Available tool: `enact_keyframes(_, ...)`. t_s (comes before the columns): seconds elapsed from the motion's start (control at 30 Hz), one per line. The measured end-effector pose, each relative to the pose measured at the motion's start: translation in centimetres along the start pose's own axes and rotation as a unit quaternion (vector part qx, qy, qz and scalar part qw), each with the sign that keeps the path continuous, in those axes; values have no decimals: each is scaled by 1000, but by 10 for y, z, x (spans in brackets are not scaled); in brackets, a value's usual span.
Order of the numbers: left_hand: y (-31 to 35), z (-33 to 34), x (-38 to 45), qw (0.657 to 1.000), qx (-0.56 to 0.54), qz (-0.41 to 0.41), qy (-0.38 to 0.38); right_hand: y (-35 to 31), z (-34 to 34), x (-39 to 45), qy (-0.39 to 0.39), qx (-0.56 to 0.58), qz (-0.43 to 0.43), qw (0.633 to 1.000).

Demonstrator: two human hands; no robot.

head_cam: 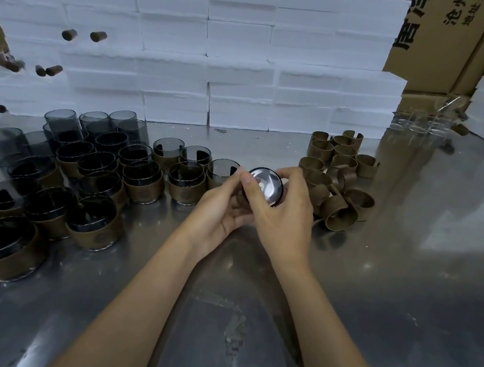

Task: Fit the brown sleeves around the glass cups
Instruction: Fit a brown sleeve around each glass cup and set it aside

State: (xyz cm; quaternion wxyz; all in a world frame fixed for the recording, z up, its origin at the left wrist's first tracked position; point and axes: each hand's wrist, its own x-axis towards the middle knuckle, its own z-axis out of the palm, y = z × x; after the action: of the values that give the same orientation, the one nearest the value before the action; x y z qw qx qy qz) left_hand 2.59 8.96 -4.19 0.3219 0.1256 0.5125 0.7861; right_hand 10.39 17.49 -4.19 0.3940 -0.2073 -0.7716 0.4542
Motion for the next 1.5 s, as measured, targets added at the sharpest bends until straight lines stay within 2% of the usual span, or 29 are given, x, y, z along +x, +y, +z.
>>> enact_keyframes(0.1, 2, 1, -3, 999, 18, 4, -42, -3, -1, 2, 10, 7, 14, 1000)
enact_keyframes(0.23, 1, -1, -6, 997, 25, 30, -73, -2, -7, 4, 32, 18, -8, 999)
enact_keyframes(0.33, 0, -1, -9, 998, -7, 28, -53, -4, -20, 11, 43, 81, 31, 995)
enact_keyframes(0.4, -1, -2, -9, 999, -31, 22, -32, -6, -33, 19, 94, 123, 73, 985)
enact_keyframes(0.47, -2, -3, -10, 999, -38, 24, -29, 0, -52, 26, 165, 66, 86, 980)
enact_keyframes(0.53, -4, -3, -12, 998, -43, 28, -22, 11, -76, 27, 192, -21, 109, 975)
enact_keyframes(0.63, -5, 0, -15, 998, -52, 42, -3, 34, -100, 25, 111, -135, 182, 968)
enact_keyframes(0.7, -5, 3, -15, 997, -47, 54, 10, 42, -100, 22, 55, -187, 177, 965)
enact_keyframes(0.8, -4, 5, -15, 998, -39, 43, 36, 41, -95, 18, 78, -202, 123, 969)
enact_keyframes(0.93, -3, 4, -15, 998, -24, 41, 51, 23, -82, 9, 100, -130, -13, 986)
enact_keyframes(1.0, -4, 4, -16, 998, -3, 47, 36, 7, -72, 1, 57, -113, -65, 990)
enact_keyframes(1.07, -6, 3, -18, 998, 23, 63, -1, -7, -59, -6, 0, -144, -100, 985)
enact_keyframes(1.17, -9, 0, -22, 995, 40, 83, -42, -17, -44, -7, -29, -166, -125, 978)
enact_keyframes(1.27, -9, -1, -23, 995, 42, 86, -33, -17, -34, 1, -44, -115, -86, 989)
enact_keyframes(1.37, -6, -3, -22, 996, 33, 72, -28, -16, -22, 4, -54, 18, -7, 998)
enact_keyframes(1.43, -4, -5, -20, 998, 18, 58, -25, -13, -13, 2, -59, 137, 71, 986)
enact_keyframes(1.5, -3, -6, -19, 998, 9, 50, -32, -8, -8, -1, -87, 198, 143, 966)
